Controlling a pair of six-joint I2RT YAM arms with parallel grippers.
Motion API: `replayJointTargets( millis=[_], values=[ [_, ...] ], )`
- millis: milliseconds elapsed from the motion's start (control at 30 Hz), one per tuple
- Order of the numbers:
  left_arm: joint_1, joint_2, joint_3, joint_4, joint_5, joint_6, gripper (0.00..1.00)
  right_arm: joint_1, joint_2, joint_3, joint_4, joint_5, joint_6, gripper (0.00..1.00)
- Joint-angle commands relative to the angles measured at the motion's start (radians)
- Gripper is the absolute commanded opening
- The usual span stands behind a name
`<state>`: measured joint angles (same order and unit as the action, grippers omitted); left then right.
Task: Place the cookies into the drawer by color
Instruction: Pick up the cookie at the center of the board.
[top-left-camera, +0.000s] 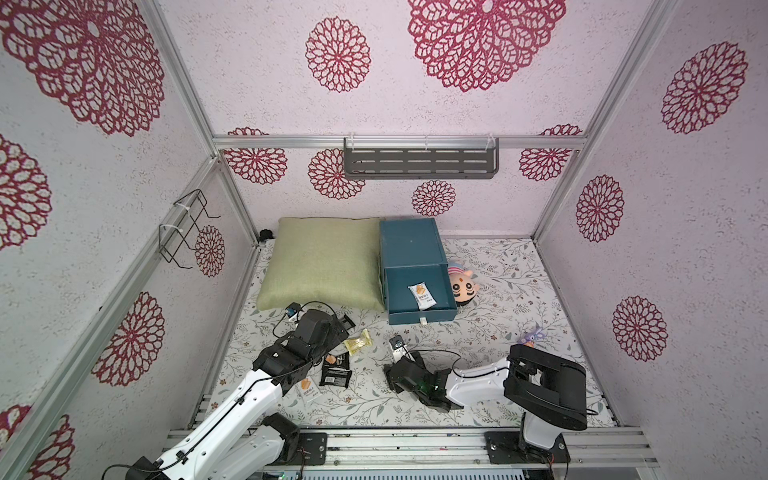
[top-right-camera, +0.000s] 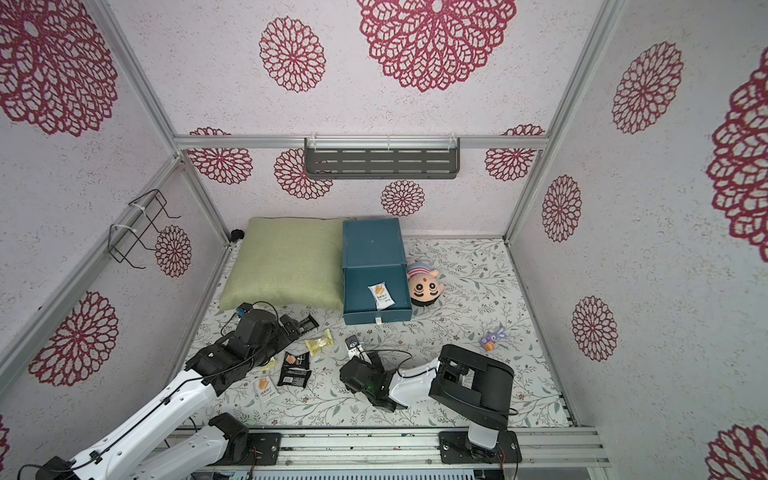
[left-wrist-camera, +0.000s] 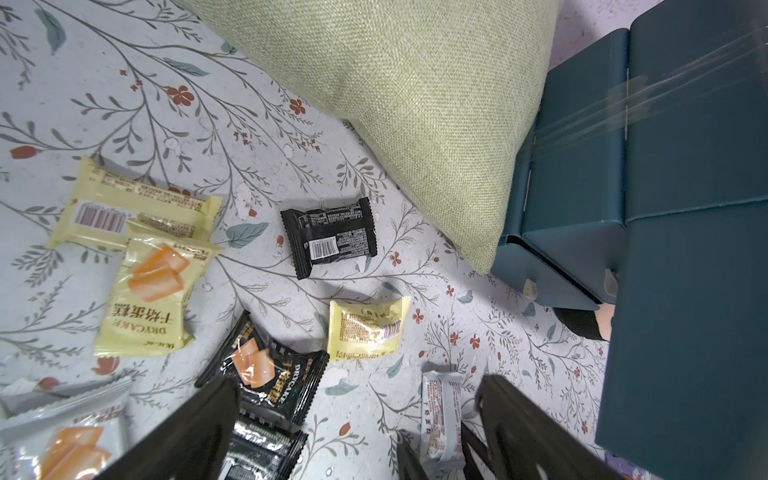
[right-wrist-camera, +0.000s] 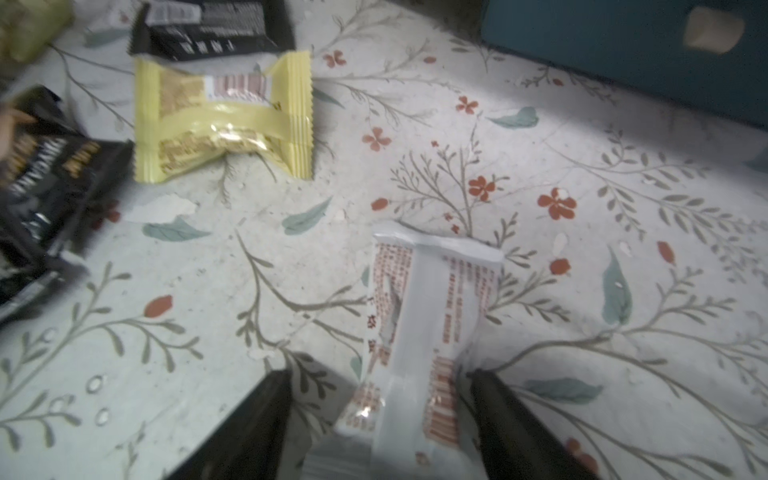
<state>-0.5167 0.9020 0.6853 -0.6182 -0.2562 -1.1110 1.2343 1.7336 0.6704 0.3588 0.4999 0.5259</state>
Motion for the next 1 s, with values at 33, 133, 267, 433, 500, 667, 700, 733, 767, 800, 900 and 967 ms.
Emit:
replayJointTargets(
  millis=[33,133,267,433,500,667,700,733,767,800,900,967],
  values=[
    [0.012,-0.015,-0.012,-0.006,-0.016,0.007,0.97,0.004,-0.019,-0.011,-0.072,-0.019,0.004,0.59],
    [0.012,-0.016,-0.012,-0.006,-0.016,0.005,0.97,0.004,-0.061,-0.017,-0.079,-0.019,-0.007,0.53],
    [0.014,-0.021,-0.013,-0.010,-0.023,0.005,0.97,0.004,-0.133,-0.031,-0.073,-0.032,-0.029,0.49],
    [0.014,-0.034,-0.017,-0.017,-0.031,0.007,0.97,0.004,-0.243,-0.071,-0.024,-0.076,-0.056,0.47],
    [0.016,-0.039,-0.020,-0.019,-0.032,0.004,0.97,0.004,-0.283,-0.085,-0.005,-0.093,-0.065,0.46],
    [0.020,-0.057,-0.023,-0.032,-0.043,0.004,0.98,0.004,-0.374,-0.098,0.030,-0.177,-0.090,0.46],
    [0.021,-0.061,-0.023,-0.036,-0.046,0.005,0.97,0.004,-0.392,-0.097,0.032,-0.197,-0.093,0.46],
    [0.021,-0.065,-0.024,-0.038,-0.047,0.004,0.97,0.004,-0.410,-0.094,0.033,-0.214,-0.095,0.46],
    [0.023,-0.070,-0.025,-0.039,-0.048,0.004,0.97,0.004,-0.428,-0.090,0.035,-0.230,-0.096,0.46],
    [0.023,-0.074,-0.026,-0.039,-0.049,0.006,0.97,0.004,-0.447,-0.085,0.033,-0.242,-0.096,0.46],
    [0.026,-0.084,-0.027,-0.044,-0.050,0.004,0.97,0.004,-0.490,-0.063,0.017,-0.265,-0.096,0.46],
    [0.026,-0.093,-0.027,-0.049,-0.054,0.002,0.98,0.004,-0.516,-0.046,0.007,-0.277,-0.097,0.46]
  ],
)
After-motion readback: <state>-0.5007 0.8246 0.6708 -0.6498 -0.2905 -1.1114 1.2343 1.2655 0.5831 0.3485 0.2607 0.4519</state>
